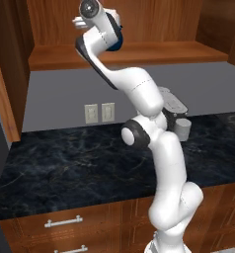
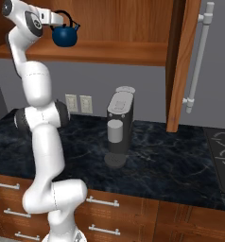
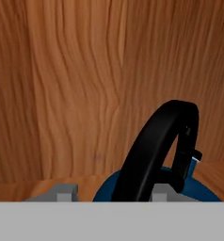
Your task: Open the cabinet, pick the kettle from the cabinet, and place it in the sink.
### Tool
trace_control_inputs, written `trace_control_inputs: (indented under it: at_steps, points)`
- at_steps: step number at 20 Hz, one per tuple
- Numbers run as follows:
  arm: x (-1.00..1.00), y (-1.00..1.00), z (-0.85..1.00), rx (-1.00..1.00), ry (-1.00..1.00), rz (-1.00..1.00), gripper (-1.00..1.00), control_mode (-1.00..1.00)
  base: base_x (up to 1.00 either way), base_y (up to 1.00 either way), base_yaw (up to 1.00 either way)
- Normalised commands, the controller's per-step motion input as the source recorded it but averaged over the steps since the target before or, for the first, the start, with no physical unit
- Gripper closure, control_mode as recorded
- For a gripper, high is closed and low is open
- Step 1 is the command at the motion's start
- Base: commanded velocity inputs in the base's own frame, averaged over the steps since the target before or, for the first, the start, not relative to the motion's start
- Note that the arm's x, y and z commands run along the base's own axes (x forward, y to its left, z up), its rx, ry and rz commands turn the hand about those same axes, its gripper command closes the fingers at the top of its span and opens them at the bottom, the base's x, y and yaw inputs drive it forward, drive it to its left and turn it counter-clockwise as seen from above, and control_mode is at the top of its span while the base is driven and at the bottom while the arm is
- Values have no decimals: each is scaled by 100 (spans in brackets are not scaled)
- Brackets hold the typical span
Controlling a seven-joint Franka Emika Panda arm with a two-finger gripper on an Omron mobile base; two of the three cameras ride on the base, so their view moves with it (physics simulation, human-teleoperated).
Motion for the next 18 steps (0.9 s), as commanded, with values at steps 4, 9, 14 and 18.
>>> trace_control_inputs:
  at_steps: [4, 9, 14, 18]
  points:
    - [-5, 1, 2, 0, 11, -4, 100, -100, 0, 0, 0]
    - [-32, 3, 4, 4, 9, 0, 100, -100, 0, 0, 0]
    - [-53, 17, 1, 5, 0, 0, 100, -100, 0, 0, 0]
    - [-63, 13, 4, 8, 0, 0, 100, -100, 0, 0, 0]
